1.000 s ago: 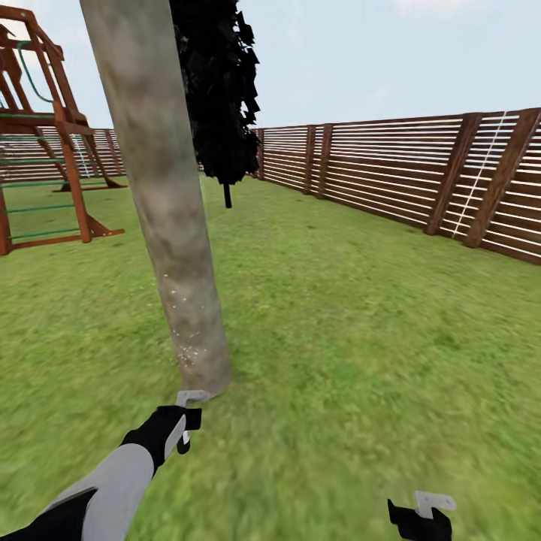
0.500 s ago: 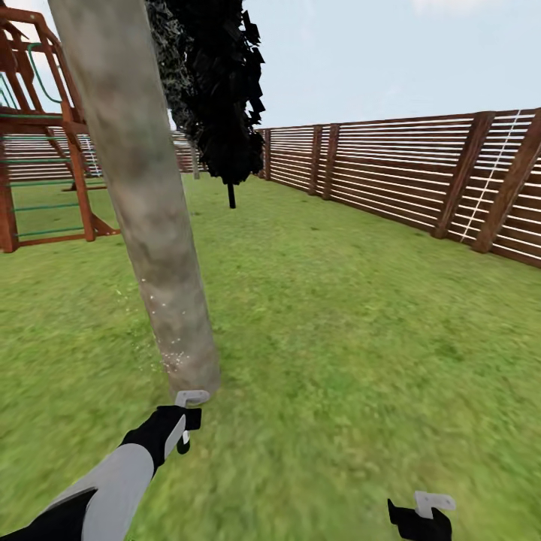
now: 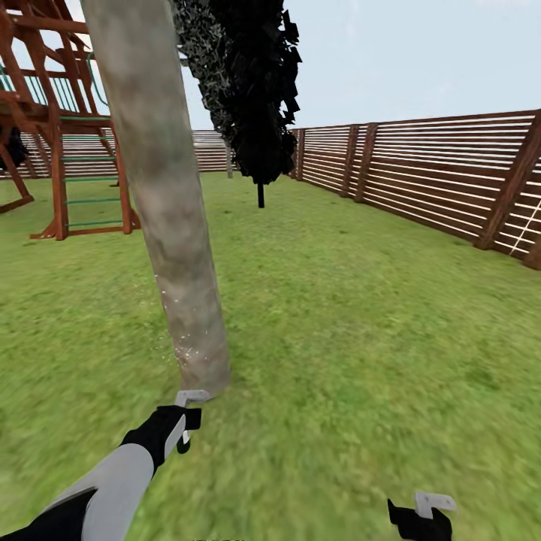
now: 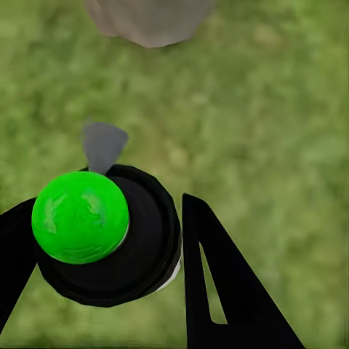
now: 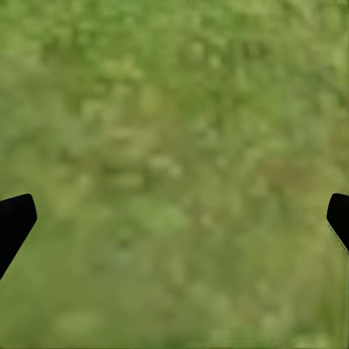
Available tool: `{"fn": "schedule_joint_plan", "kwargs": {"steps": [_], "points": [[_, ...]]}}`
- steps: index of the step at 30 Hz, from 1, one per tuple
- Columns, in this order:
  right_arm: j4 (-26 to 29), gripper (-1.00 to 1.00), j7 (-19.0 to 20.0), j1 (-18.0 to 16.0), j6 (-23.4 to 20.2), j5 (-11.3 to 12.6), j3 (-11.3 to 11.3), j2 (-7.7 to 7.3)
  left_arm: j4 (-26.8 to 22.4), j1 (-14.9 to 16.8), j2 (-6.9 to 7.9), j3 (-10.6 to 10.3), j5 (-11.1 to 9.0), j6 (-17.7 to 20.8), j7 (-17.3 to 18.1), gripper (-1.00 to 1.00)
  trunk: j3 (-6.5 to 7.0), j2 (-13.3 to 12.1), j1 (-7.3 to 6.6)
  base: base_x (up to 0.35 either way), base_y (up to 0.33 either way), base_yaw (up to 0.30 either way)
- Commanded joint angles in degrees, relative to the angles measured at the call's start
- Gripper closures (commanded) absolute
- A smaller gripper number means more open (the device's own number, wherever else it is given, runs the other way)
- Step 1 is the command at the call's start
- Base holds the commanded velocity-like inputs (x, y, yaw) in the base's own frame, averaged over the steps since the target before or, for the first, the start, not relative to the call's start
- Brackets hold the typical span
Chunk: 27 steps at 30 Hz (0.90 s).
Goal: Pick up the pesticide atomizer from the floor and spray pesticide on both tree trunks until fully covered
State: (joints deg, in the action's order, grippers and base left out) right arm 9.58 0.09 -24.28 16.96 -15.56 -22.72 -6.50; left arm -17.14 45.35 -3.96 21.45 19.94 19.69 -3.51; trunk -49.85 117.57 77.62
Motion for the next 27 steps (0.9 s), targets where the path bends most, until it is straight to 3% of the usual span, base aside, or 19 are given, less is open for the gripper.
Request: {"fn": "schedule_joint_plan", "kwargs": {"steps": [1, 20, 27], "points": [[0.0, -1.0, 0.0, 0.0, 0.0, 0.0, -0.02, 0.0, 0.0, 0.0, 0.0, -0.04, 0.01, 0.0, 0.0, 1.0, 0.0, 0.0, 0.0, 0.0, -0.269, 0.277], [0.0, -1.0, -0.01, -0.04, 0.0, -0.01, -0.01, 0.0, 0.0, 0.0, 0.0, -0.01, 0.01, -0.14, 0.0, 1.0, 0.0, 0.0, 0.0, 0.0, -0.267, 0.257], [0.0, -1.0, -0.17, -0.03, -0.01, -0.04, -0.04, 0.0, 0.01, 0.0, -0.01, -0.08, -0.08, -0.41, 0.0, 1.0, 0.0, 0.0, 0.0, 0.112, -0.235, 0.248]]}}
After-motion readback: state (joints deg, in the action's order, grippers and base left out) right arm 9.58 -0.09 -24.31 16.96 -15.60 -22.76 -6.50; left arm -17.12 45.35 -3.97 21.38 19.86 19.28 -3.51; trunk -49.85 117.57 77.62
